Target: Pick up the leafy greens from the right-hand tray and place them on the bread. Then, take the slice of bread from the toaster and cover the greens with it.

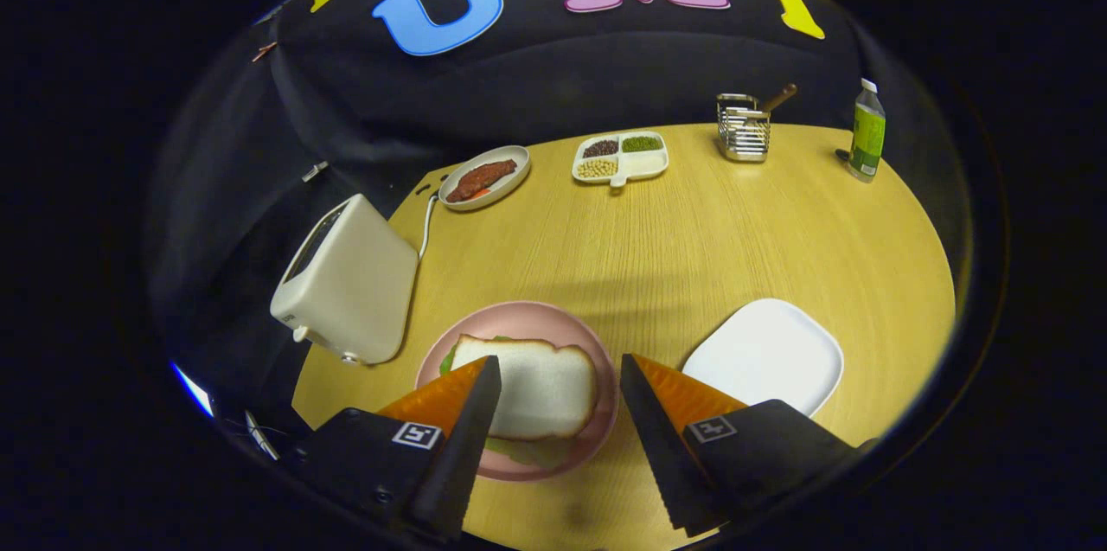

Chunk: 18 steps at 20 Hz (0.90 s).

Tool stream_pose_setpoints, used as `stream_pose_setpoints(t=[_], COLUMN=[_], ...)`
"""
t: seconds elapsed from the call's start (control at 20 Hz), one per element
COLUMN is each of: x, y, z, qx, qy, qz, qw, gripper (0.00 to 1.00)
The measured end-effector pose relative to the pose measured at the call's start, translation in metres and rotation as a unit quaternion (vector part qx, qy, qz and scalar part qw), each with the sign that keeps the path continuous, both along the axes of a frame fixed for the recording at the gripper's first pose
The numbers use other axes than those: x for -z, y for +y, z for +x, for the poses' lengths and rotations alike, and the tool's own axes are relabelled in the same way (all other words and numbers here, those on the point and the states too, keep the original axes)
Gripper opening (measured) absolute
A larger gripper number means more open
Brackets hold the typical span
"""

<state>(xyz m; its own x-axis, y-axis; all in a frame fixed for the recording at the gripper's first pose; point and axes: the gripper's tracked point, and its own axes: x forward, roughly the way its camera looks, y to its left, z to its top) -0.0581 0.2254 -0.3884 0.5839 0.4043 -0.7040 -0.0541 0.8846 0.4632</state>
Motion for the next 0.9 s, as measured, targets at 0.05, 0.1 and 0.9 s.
stream_pose_setpoints(t=[0.05, 0.1, 0.9], x=[-0.012, -0.024, -0.208], y=[-0.006, -0.013, -0.086], z=[0.003, 0.005, 0.042], qx=[-0.005, -0.012, -0.08], qy=[-0.017, -0.035, -0.265], qz=[-0.004, -0.012, -0.048], qw=[1.0, 0.999, 0.96], gripper=[0.89, 0.93, 0.99])
